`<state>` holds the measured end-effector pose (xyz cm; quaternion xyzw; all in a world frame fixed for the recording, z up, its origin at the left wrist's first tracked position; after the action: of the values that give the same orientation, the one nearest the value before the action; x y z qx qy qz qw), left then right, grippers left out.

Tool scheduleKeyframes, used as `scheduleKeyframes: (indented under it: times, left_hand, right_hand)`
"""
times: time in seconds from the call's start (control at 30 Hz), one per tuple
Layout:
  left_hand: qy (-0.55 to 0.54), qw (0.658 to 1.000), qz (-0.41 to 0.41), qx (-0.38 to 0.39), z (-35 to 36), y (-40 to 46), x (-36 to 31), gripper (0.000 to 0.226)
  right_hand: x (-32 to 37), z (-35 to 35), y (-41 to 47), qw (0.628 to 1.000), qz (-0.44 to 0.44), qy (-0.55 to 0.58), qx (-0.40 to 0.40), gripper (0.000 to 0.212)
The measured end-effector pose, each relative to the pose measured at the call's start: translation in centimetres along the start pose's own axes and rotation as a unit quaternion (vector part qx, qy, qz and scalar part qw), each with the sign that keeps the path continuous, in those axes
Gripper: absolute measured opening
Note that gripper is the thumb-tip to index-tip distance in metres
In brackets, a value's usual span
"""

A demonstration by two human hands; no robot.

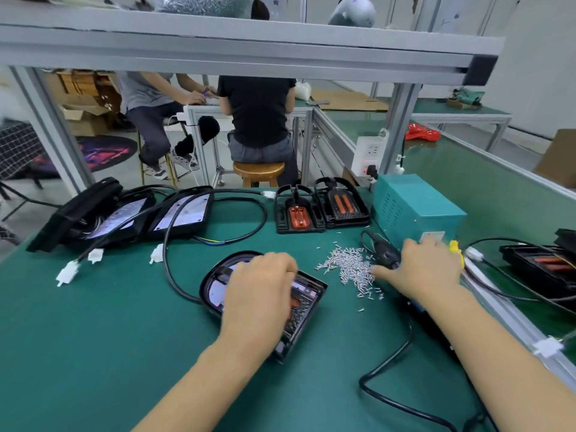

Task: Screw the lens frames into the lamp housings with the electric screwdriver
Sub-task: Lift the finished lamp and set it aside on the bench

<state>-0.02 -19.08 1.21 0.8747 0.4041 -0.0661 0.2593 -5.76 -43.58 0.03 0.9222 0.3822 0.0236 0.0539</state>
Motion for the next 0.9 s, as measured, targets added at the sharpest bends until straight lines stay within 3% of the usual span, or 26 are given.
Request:
scheduleKeyframes:
  times: [0.1, 0.17, 0.23, 0.33, 0.4, 0.47, 0.57, 0.7, 0.9]
  left_hand:
    - [-0.043, 0.992, -0.106, -0.048, -1.3, -1.9, 4.2, 0.016]
    - [-0.034, 0.987, -0.154, -0.043, -1.6, -2.4, 6.3, 0.015]
    - [-0.056, 0.979, -0.192, -0.03, -1.5, -2.6, 7.9, 0.015]
    - [-0.133, 0.96, -0.243, -0.028, -1.6, -3.2, 9.6, 0.018]
    - [-0.113, 0.962, -0.245, -0.038, -2.0, -4.2, 10.4, 0.019]
    - [-0.082, 0.967, -0.235, -0.044, -1.9, -5.3, 10.7, 0.019]
    - [-0.026, 0.98, -0.198, -0.013, -0.7, -5.9, 9.6, 0.018]
    - [0.019, 0.993, -0.112, 0.031, 2.5, -3.2, 5.6, 0.009]
    - [-0.247, 0.958, -0.144, 0.029, 5.6, -0.4, 1.9, 0.031]
  right_hand:
    - [4.1, -1.9, -0.6, 0.987, -0.113, 0.117, -0.014, 0.073]
    - [7.4, -2.0, -1.5, 0.955, -0.166, 0.234, 0.069, 0.073]
    - [10.6, -1.2, -2.7, 0.925, -0.199, 0.277, 0.166, 0.075]
    - [13.3, 0.8, -3.8, 0.871, -0.188, 0.333, 0.308, 0.062]
    - [13.7, 1.7, -4.1, 0.817, -0.152, 0.413, 0.372, 0.05]
    - [13.4, 2.0, -3.9, 0.793, -0.139, 0.468, 0.364, 0.042]
    - [12.6, 1.0, -2.9, 0.77, -0.118, 0.559, 0.282, 0.029]
    - [12.3, -1.1, -2.5, 0.699, -0.114, 0.664, 0.24, 0.021]
    - [11.9, -3.5, -3.5, 0.66, -0.164, 0.694, 0.236, 0.015]
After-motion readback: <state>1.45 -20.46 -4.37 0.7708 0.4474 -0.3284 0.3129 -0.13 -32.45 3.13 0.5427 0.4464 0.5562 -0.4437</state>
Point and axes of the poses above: each hand's wrist, its own y-axis towards the middle knuckle, its own z-axis out of the palm, x = y × z, the point moved 4 cm from there along y, towards the middle knuckle, and after that the axes turned 11 degrees about y, right-handed, at the moved point
